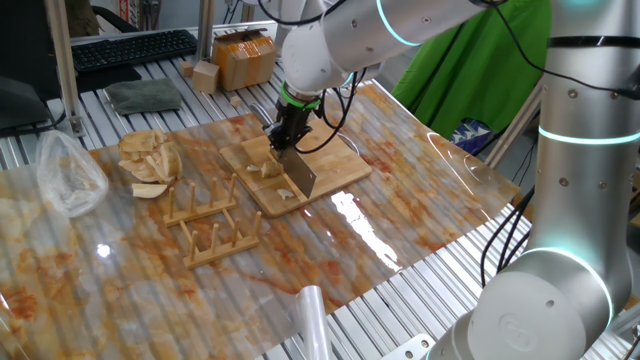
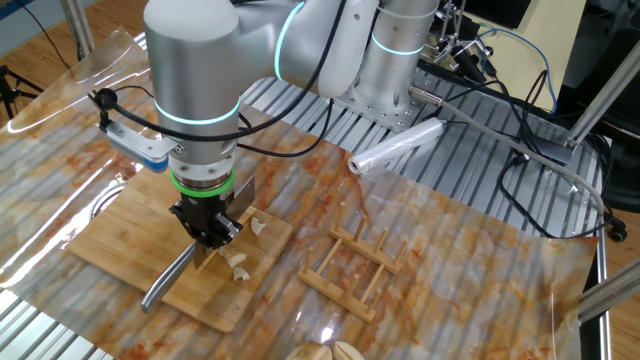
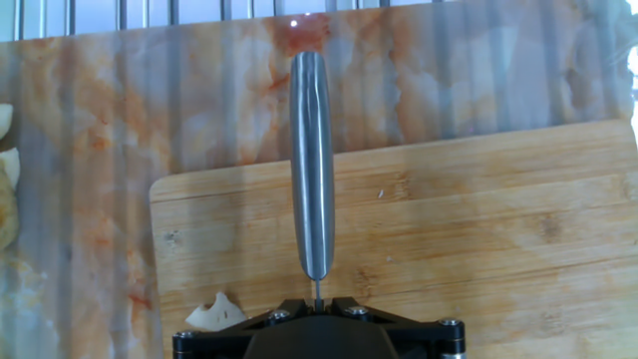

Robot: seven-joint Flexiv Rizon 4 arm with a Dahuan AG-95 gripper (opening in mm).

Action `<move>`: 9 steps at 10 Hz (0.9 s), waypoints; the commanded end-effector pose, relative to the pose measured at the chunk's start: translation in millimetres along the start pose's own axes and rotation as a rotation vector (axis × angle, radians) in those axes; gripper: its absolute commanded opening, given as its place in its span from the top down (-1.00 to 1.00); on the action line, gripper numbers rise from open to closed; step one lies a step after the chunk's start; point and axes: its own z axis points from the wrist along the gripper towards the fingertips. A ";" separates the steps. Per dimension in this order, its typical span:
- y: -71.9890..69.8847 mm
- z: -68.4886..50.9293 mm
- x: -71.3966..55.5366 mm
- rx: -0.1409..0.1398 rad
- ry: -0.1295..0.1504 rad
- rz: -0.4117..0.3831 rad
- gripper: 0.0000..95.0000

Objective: Slice the lotus root

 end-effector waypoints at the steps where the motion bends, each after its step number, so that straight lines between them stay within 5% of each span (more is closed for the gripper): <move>1: -0.7 7.8 -0.3 -0.005 0.006 0.009 1.00; 4: -4.7 -6.0 -0.8 0.000 0.027 -0.001 1.00; 9: -6.5 -8.7 -2.2 0.009 0.012 -0.006 1.00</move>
